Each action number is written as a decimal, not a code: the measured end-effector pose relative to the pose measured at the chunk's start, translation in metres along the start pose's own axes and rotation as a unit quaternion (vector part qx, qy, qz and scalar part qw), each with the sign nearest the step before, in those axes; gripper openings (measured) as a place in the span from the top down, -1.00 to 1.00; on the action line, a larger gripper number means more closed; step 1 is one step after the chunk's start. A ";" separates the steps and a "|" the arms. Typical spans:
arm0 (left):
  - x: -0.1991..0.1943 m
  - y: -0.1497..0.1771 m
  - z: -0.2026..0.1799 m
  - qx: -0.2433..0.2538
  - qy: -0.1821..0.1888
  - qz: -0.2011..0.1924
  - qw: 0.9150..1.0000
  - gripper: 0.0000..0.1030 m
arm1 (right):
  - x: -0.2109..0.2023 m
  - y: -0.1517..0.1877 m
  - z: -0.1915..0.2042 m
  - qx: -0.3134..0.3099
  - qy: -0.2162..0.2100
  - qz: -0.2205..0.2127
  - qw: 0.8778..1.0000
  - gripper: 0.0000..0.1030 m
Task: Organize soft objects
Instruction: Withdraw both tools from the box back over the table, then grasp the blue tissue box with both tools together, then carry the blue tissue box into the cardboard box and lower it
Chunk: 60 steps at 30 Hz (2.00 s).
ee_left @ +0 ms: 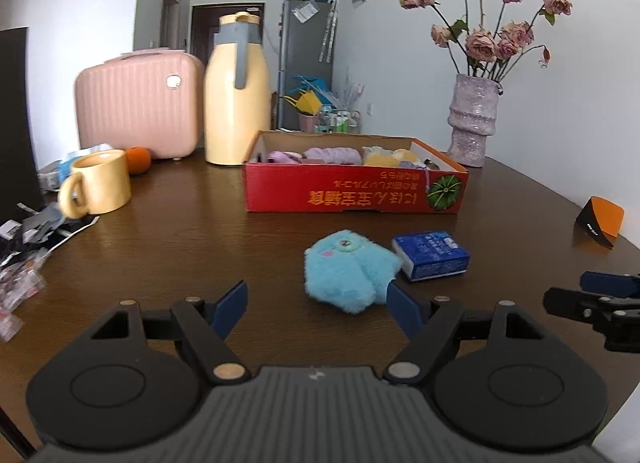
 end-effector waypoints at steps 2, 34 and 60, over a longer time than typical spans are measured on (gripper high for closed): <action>0.010 -0.010 -0.008 0.005 0.009 -0.003 1.000 -0.53 | 0.006 -0.003 -0.003 0.003 -0.001 0.000 1.000 -0.59; 0.156 -0.022 -0.063 -0.115 0.157 0.162 0.967 0.59 | 0.165 -0.034 -0.042 0.117 -0.081 0.075 0.987 0.52; 0.015 -0.044 -0.053 -0.102 0.174 0.058 0.978 0.66 | 0.040 -0.060 0.014 0.080 -0.078 -0.009 0.994 0.57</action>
Point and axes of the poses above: each gripper's, at about its wrist camera, not at the fingertips, and x roughly the way its jaws point, z to its left, y to its underside, the point moved 8 cm from there along x, roughly the way its jaws point, and after that the axes turned 2 degrees about -y, right-handed, at the moved point
